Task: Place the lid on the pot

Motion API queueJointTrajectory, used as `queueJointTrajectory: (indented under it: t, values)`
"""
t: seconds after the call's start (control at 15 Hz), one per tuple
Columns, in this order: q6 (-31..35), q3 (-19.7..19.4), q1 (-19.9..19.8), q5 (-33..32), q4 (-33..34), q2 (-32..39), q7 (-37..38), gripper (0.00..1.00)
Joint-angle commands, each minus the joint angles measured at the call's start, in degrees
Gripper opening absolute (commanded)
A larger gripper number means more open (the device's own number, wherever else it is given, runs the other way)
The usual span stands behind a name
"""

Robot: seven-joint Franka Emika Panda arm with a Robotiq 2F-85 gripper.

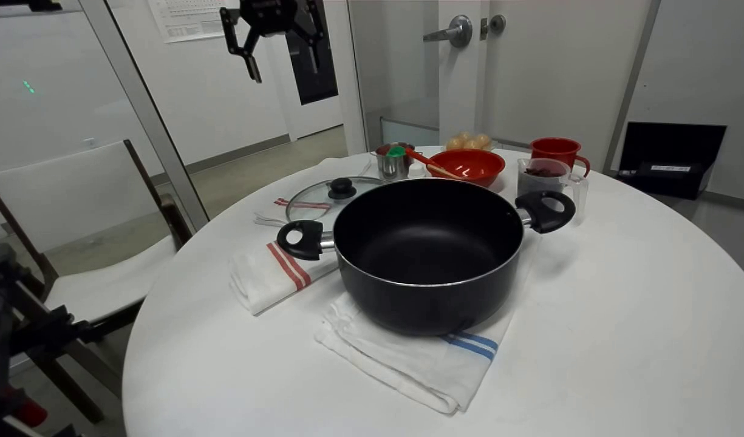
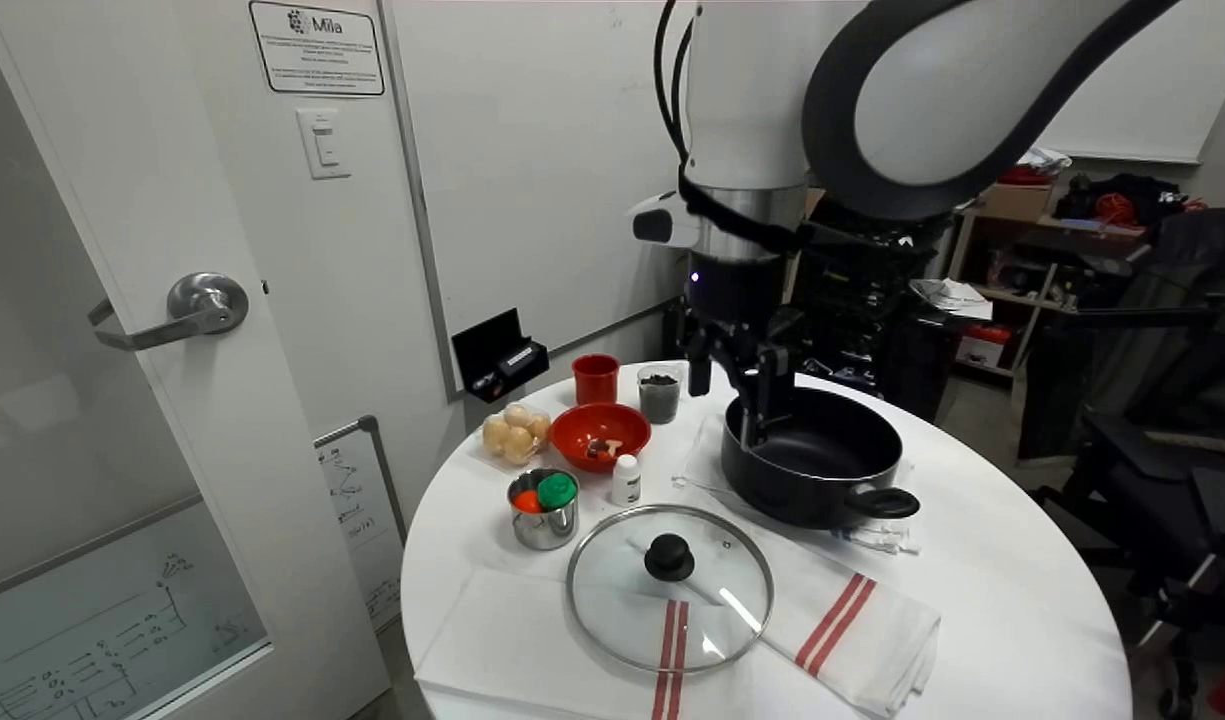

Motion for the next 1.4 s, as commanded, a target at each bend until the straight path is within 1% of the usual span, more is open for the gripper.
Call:
queueJointTrajectory:
  t: [0.0,0.2,0.47,1.0,1.33]
  values:
    - [4.7,0.8,-2.0,-2.0,5.4,8.1,0.5,1.0]
    - [8.2,0.9,-2.9,-2.9,8.2,13.4,0.3,1.0]
    - [8.7,2.2,-4.8,-2.5,13.1,19.7,-1.8,1.0]
    - [5.5,2.8,-4.3,-3.9,23.8,29.9,-3.6,1.0]
    - [1.1,2.3,-3.8,-4.1,29.3,34.7,-4.0,1.0]
